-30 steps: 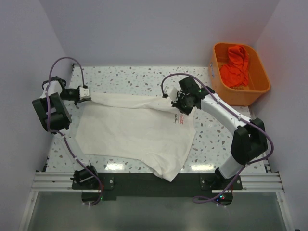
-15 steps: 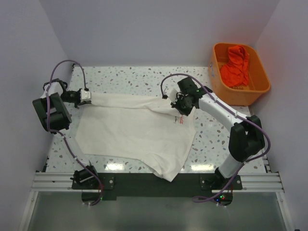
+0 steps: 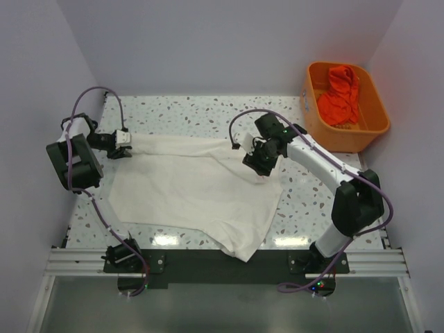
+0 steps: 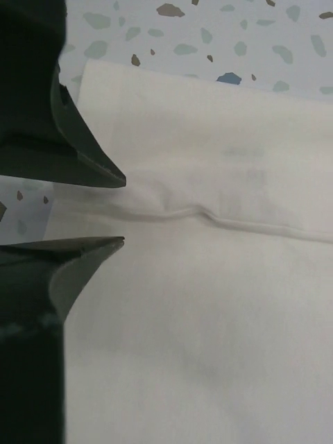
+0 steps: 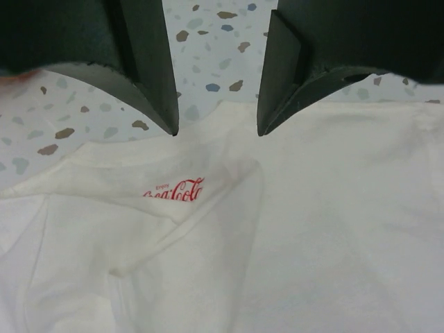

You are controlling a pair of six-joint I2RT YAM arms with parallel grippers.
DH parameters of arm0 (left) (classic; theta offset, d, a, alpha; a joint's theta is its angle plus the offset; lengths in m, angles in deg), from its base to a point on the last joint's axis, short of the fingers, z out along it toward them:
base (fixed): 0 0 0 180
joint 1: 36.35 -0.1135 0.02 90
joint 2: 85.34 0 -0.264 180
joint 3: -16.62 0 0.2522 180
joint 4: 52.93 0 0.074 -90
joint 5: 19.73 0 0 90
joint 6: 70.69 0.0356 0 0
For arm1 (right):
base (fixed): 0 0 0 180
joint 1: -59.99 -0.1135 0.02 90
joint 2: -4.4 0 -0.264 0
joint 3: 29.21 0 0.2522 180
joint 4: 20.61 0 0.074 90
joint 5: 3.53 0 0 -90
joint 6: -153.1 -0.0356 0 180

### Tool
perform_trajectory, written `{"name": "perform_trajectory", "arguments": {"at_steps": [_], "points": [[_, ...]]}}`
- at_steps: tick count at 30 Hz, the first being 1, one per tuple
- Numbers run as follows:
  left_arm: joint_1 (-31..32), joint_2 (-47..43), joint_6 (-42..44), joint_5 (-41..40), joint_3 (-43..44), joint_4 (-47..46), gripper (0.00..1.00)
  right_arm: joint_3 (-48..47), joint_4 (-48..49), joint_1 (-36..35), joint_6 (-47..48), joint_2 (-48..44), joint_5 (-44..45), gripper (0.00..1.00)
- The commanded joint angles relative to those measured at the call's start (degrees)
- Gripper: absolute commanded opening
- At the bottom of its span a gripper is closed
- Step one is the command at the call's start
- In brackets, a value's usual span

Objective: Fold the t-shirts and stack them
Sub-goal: Fold the tshirt

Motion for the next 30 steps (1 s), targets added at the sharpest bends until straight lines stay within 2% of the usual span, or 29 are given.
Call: {"name": "perform_trajectory", "arguments": {"at_steps": [1, 3, 5, 7, 9, 11, 12, 14, 15, 19, 22, 25, 30], "points": [[-0.46, -4.53, 14.11, 2.78, 1.61, 7.57, 0.43, 0.37, -5.43, -0.67, 3.06, -3.79, -4.67, 0.54], [0.24, -8.12, 14.71, 5.16, -1.1, 7.58, 0.51, 0.46, -5.78, -0.67, 2.28, -5.37, -5.11, 0.55], [2.26, -10.24, 12.72, 6.31, -3.65, 6.53, 0.54, -0.06, -5.26, 0.38, -0.71, -5.38, -4.76, 0.55], [7.17, -12.53, 2.66, 8.93, -4.71, 3.2, 0.55, -0.86, -4.21, 2.57, -5.95, -3.37, -6.07, 0.54], [13.22, -13.15, -2.22, 10.87, -5.16, 2.31, 0.55, -4.27, -4.55, 7.4, -10.01, 0.05, -8.44, 0.5], [17.89, -12.98, -13.8, 13.52, -4.54, -2.16, 0.55, -8.4, -5.52, 11.26, -15.11, 5.5, -11.52, 0.46], [22.61, -12.89, -23.85, 14.22, -4.63, -8.27, 0.52, -8.85, -4.56, 11.89, -17.39, 6.65, -11.7, 0.44], [26.95, -12.72, -32.7, 15.01, -5.5, -15.33, 0.5, -9.47, -2.1, 12.51, -18.73, 7.71, -11.61, 0.42], [30.45, -12.71, -41.53, 15.1, -6.03, -23.72, 0.5, -10.43, -1.83, 12.69, -20.74, 8.32, -12.05, 0.41], [37.06, -11.23, -58.62, 10.28, -7.88, -40.54, 0.5, -10.44, 1.15, 13.39, -26.01, 12.02, -13.37, 0.41], [39.36, -7.89, -65.84, 8.52, -5.43, -43.74, 0.49, -11.84, 2.21, 13.66, -28.3, 15.44, -14.51, 0.38], [40.59, -4.11, -69.55, 7.55, -1.38, -42.18, 0.47, -13.95, 2.83, 14.36, -30.5, 18.87, -14.6, 0.38], [42.26, -1.99, -69.75, 7.72, -0.23, -39.98, 0.44, -17.64, 3.79, 16.73, -32.97, 23.09, -14.43, 0.37]]}}
